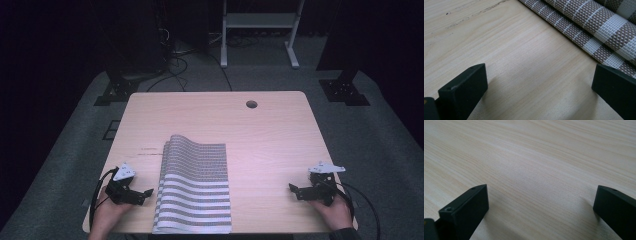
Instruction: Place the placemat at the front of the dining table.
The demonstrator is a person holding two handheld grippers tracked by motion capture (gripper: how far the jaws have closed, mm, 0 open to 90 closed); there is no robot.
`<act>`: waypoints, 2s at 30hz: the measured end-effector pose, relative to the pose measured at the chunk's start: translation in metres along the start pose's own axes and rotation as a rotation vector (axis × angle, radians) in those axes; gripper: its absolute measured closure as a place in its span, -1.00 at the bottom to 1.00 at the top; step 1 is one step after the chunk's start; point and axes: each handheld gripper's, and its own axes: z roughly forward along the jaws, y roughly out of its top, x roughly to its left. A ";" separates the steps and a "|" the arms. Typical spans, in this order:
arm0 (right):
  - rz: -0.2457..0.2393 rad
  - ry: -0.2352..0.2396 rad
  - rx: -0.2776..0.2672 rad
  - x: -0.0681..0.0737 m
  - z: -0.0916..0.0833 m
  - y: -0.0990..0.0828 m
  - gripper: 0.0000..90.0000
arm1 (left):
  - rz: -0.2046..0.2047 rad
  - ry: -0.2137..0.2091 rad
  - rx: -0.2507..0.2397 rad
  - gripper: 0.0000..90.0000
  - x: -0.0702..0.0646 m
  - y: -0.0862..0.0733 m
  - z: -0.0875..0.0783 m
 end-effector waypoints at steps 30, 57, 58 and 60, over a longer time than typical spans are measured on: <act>-0.010 0.009 0.001 0.002 -0.003 -0.003 -1.00 | -0.106 -0.109 -0.175 -1.00 -0.018 0.036 -0.037; -0.012 0.009 0.001 0.002 -0.003 -0.003 -1.00 | 0.024 -0.241 -0.082 -1.00 -0.065 0.059 -0.004; -0.012 0.009 0.001 0.002 -0.003 -0.003 -1.00 | 0.029 -0.244 -0.075 -1.00 -0.066 0.059 -0.003; -0.011 0.009 0.001 0.003 -0.003 -0.003 -1.00 | 0.042 -0.243 -0.060 -1.00 -0.068 0.058 0.000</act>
